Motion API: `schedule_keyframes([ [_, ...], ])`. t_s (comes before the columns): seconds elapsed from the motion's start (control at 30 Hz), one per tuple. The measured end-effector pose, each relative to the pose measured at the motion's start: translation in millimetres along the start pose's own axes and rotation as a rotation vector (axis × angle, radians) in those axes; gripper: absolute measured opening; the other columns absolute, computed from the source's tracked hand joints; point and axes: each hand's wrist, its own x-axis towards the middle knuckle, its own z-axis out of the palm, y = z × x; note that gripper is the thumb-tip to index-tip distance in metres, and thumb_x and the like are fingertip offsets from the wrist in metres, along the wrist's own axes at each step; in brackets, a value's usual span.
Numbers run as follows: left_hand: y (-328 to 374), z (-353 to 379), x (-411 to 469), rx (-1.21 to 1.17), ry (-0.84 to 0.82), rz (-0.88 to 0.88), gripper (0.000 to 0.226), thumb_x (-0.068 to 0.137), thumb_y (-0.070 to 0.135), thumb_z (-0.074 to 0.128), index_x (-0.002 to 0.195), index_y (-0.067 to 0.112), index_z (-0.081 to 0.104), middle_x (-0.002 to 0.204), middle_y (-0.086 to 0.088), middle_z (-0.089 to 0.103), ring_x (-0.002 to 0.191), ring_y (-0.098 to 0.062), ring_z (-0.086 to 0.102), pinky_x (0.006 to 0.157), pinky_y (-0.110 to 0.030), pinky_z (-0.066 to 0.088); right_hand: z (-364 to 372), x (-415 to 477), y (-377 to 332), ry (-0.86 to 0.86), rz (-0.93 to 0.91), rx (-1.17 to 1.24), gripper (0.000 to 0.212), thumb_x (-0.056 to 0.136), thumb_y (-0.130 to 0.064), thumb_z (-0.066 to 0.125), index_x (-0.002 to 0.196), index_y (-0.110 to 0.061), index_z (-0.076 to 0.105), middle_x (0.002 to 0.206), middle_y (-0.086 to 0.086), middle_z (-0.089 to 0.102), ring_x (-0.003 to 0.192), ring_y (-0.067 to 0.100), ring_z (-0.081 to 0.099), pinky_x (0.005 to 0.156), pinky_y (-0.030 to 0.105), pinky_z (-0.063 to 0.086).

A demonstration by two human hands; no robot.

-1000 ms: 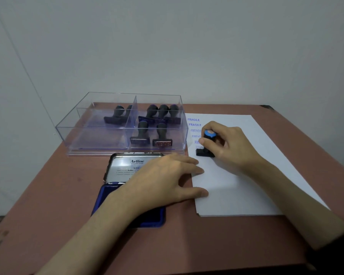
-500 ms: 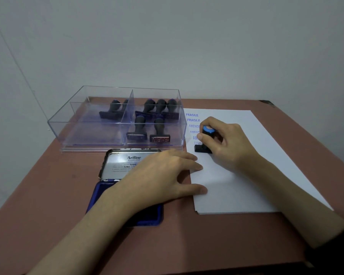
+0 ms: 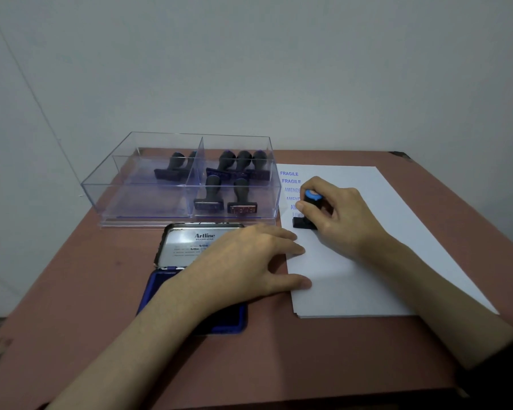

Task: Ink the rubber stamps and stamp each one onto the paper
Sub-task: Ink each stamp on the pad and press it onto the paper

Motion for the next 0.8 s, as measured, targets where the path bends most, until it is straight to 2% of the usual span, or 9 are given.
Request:
schedule_keyframes([
  [0.2,0.9,0.1,-1.4,-0.026,0.011,-0.002,0.057,0.08,0.062,0.052,0.13,0.035,0.051,0.142,0.016,0.042,0.128,-0.003,0.038,0.104,-0.029,0.035,-0.5,-0.1,-1.0,-0.002,0.063,0.076,0.01,0.09,-0.02,0.058,0.084,-0.016,0.051,0.067,0.015,0.056,0.058,0.026,0.043,0.053,0.025,0.034],
  [0.3,0.1,-0.2,-0.3,-0.031,0.012,0.004,0.056,0.08,0.061,0.054,0.129,0.033,0.053,0.141,0.014,0.044,0.127,-0.004,0.039,0.104,-0.027,0.035,-2.5,2.1,2.1,0.021,0.178,0.221,0.01,0.09,-0.022,0.058,0.082,-0.018,0.053,0.072,0.017,0.057,0.063,0.031,0.047,0.059,0.03,0.04],
  [0.4,-0.6,0.8,0.8,-0.052,0.023,-0.002,0.055,0.079,0.06,0.057,0.127,0.032,0.055,0.14,0.013,0.045,0.127,-0.004,0.04,0.105,-0.027,0.034,-5.3,3.7,4.9,0.044,0.301,0.394,0.011,0.09,-0.02,0.059,0.082,-0.013,0.055,0.07,0.009,0.057,0.06,0.019,0.05,0.064,0.033,0.043],
  [0.5,-1.9,2.7,0.0,-0.094,0.059,0.002,0.051,0.081,0.056,0.058,0.125,0.03,0.057,0.138,0.012,0.048,0.125,-0.003,0.041,0.104,-0.024,0.034,-9.4,5.5,1.5,0.114,0.382,0.571,0.011,0.089,-0.017,0.059,0.08,-0.011,0.056,0.065,0.0,0.054,0.055,0.012,0.048,0.057,0.022,0.037],
  [0.57,-2.6,0.8,-2.9,-0.155,0.139,0.016,0.042,0.085,0.048,0.059,0.119,0.024,0.063,0.129,0.009,0.056,0.119,-0.003,0.047,0.098,-0.014,0.033,-13.4,5.4,-6.9,0.144,0.386,0.601,0.01,0.089,-0.016,0.059,0.081,-0.01,0.057,0.063,-0.001,0.053,0.049,0.007,0.045,0.051,0.014,0.033],
  [0.63,-6.5,-4.9,-9.4,-0.218,0.289,0.006,0.032,0.086,0.041,0.057,0.107,0.019,0.068,0.111,0.01,0.066,0.103,-0.003,0.054,0.088,-0.012,0.037,-15.7,2.5,-18.9,0.151,0.36,0.596,0.008,0.089,-0.015,0.059,0.082,-0.011,0.057,0.063,-0.002,0.054,0.047,0.005,0.046,0.051,0.012,0.033],
  [0.7,-17.0,-11.0,-19.3,-0.237,0.427,-0.068,0.028,0.084,0.036,0.053,0.097,0.019,0.07,0.095,0.014,0.066,0.089,-0.004,0.055,0.081,-0.016,0.04,-13.9,-2.6,-34.4,0.14,0.306,0.57,0.006,0.089,-0.016,0.06,0.085,-0.013,0.058,0.064,-0.002,0.056,0.053,0.01,0.049,0.055,0.018,0.038],
  [0.8,-40.7,-16.4,-37.4,-0.13,0.544,-0.198,0.015,0.085,0.032,0.058,0.089,0.023,0.069,0.082,0.012,0.062,0.079,-0.006,0.053,0.071,-0.023,0.041,-2.3,-12.0,-61.2,0.084,0.179,0.486,0.007,0.088,-0.017,0.062,0.084,-0.013,0.058,0.069,0.006,0.06,0.062,0.027,0.053,0.063,0.034,0.046],
])
